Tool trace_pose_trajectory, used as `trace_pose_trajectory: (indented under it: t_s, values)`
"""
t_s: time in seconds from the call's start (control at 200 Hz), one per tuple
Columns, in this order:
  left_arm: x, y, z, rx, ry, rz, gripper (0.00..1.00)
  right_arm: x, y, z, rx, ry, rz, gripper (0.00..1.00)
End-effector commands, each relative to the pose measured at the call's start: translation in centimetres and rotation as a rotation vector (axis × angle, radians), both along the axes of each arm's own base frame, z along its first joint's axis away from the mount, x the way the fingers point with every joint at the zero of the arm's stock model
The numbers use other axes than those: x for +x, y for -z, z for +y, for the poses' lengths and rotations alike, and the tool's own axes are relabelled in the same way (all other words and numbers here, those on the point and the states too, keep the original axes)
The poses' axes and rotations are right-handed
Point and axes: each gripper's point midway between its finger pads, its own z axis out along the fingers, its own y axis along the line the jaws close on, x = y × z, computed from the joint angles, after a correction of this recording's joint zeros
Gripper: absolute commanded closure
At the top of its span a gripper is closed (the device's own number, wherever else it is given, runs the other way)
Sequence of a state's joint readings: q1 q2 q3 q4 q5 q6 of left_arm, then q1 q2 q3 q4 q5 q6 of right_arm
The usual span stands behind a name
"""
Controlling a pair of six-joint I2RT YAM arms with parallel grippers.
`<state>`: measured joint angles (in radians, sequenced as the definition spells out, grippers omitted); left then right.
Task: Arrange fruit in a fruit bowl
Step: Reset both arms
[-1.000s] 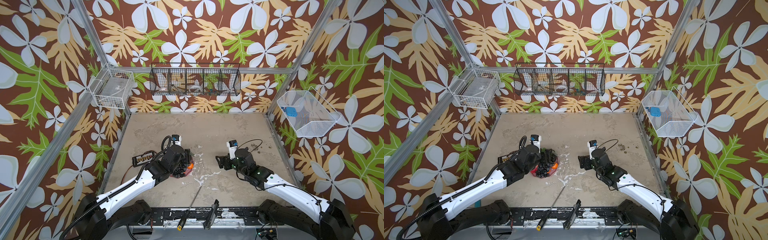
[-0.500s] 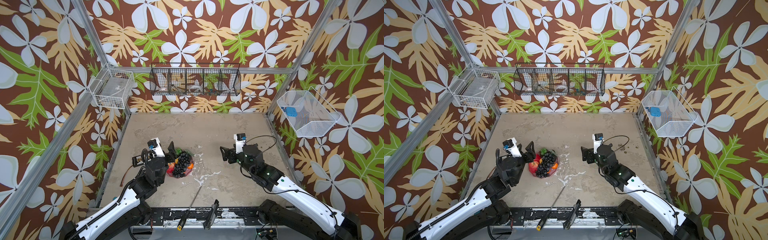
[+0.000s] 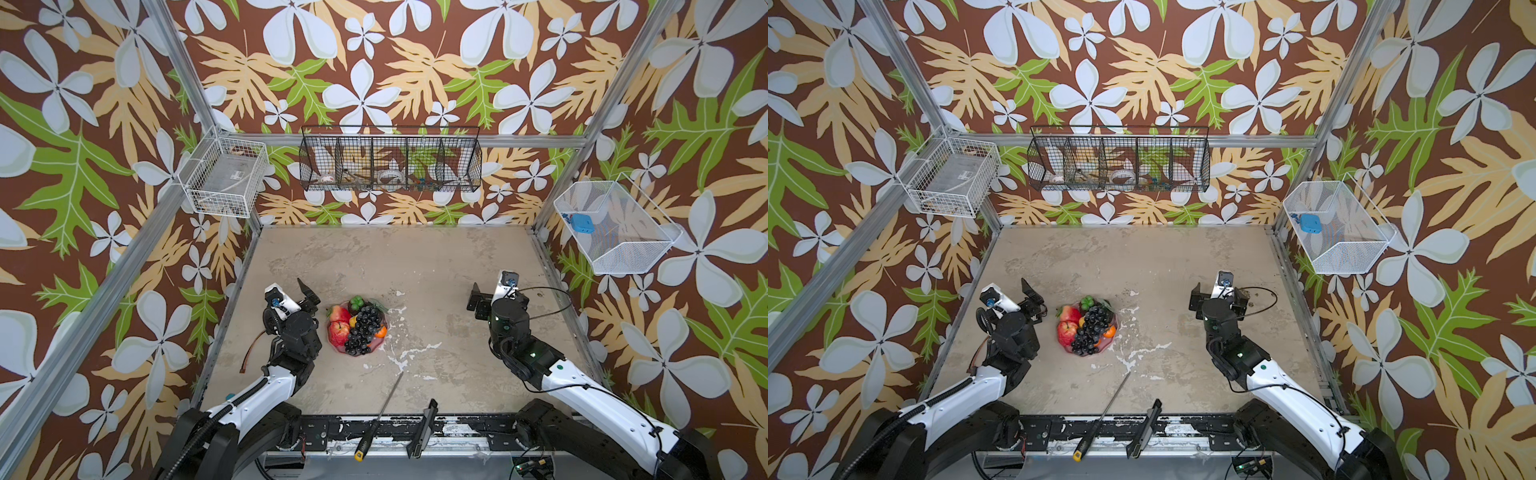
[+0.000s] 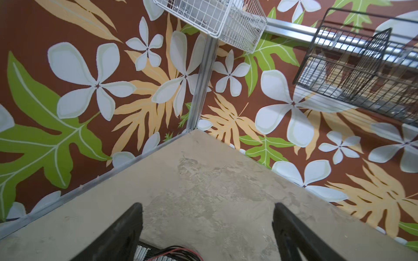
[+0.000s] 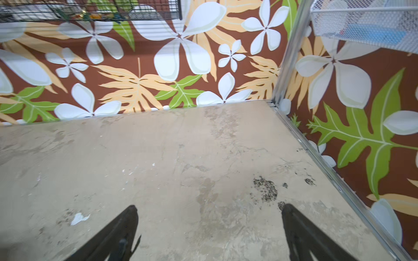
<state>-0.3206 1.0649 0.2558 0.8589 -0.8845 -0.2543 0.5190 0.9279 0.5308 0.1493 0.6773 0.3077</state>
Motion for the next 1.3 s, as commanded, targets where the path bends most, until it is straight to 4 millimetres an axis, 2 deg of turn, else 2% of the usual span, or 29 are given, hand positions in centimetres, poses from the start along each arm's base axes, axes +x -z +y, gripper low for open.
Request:
trace_pose_trajectory:
  t_s: [0.0, 0.105, 0.205, 0.25, 0.355, 0.535, 0.611, 0.771, 0.836, 0.891, 0.961, 1.036, 1.091, 1.216, 1.296]
  values:
    - [0.4, 0.2, 1.1, 0.054, -0.046, 0.016, 0.03, 0.9, 0.2, -2.2, -0.033, 0.102, -0.020, 0.01]
    - [0.6, 2.0, 2.1, 0.117, -0.089, 0.097, 0.01, 1.4, 2.2, -4.4, -0.147, 0.213, 0.022, 0.00]
    - [1.7, 3.5, 1.6, 0.134, -0.014, 0.129, 0.00, 2.2, 5.3, -6.2, -0.154, 0.267, 0.071, 0.00]
    - [2.3, 4.2, 1.5, 0.130, 0.013, 0.147, 0.00, 2.6, 6.0, -6.8, -0.176, 0.287, 0.084, 0.01]
    - [2.8, 5.5, 1.3, 0.128, 0.067, 0.149, 0.00, 3.5, 6.5, -7.5, -0.192, 0.297, 0.074, 0.00]
    - [3.1, 5.7, 0.4, 0.148, 0.133, 0.146, 0.00, 3.7, 7.4, -7.9, -0.184, 0.253, 0.029, 0.00]
    - [3.0, 5.6, -0.8, 0.169, 0.212, 0.127, 0.00, 3.9, 7.8, -7.5, -0.188, 0.209, 0.013, 0.00]
    - [2.1, 5.1, -1.4, 0.185, 0.257, 0.080, 0.00, 4.4, 8.1, -6.8, -0.244, 0.153, 0.001, 0.01]
    - [2.0, 5.7, -1.8, 0.187, 0.283, 0.090, 0.00, 4.4, 7.8, -6.7, -0.236, 0.120, -0.034, 0.00]
    - [1.8, 5.2, -1.5, 0.206, 0.269, 0.045, 0.00, 4.2, 8.0, -6.9, -0.213, 0.091, -0.061, 0.00]
    - [2.0, 6.3, -1.7, 0.177, 0.287, 0.102, 0.00, 4.0, 8.1, -6.6, -0.195, 0.046, -0.084, 0.00]
    - [1.9, 5.4, -1.5, 0.202, 0.273, 0.056, 0.00, 4.0, 8.2, -6.3, -0.185, 0.003, -0.089, 0.00]
    - [2.4, 6.2, -1.5, 0.180, 0.277, 0.101, 0.00, 4.0, 8.2, -6.2, -0.167, -0.031, -0.097, 0.01]
    - [2.7, 6.1, -1.4, 0.182, 0.275, 0.099, 0.00, 3.1, 9.0, -7.4, -0.103, -0.037, -0.138, 0.00]
    - [2.7, 6.1, -1.4, 0.174, 0.274, 0.099, 0.00, 3.5, 9.1, -7.1, -0.097, -0.055, -0.114, 0.01]
